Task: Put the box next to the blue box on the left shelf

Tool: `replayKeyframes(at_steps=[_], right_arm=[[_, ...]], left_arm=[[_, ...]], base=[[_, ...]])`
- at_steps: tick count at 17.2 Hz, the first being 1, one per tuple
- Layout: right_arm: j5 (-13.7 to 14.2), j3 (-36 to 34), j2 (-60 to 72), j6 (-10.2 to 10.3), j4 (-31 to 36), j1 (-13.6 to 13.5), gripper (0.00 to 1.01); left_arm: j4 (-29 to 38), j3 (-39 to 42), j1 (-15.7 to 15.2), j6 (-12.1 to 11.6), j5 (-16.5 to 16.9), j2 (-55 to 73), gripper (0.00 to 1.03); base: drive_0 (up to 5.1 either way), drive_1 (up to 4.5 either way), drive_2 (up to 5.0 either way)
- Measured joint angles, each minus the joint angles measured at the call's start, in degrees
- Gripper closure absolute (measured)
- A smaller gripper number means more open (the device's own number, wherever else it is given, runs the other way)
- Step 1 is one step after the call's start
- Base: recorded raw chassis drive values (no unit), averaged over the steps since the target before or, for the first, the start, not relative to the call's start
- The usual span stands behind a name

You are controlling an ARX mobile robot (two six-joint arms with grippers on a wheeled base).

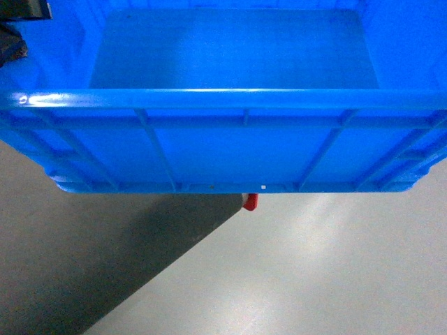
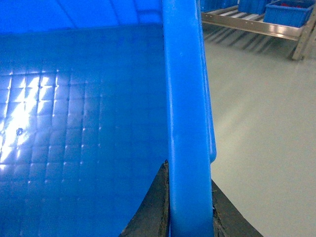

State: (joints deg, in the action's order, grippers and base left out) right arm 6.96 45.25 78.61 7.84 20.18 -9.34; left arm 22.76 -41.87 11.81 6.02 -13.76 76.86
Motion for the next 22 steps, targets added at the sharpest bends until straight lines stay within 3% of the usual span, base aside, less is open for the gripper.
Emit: replayKeyframes(at_steps=[22], right_arm=[[0.00, -0.02, 0.00, -0.02, -0.02, 0.02, 0.92]], left_arm=[[0.00, 0.00, 0.00, 0.00, 0.00, 0.00, 0.95]], base=[[-1.6, -1.59, -1.6]])
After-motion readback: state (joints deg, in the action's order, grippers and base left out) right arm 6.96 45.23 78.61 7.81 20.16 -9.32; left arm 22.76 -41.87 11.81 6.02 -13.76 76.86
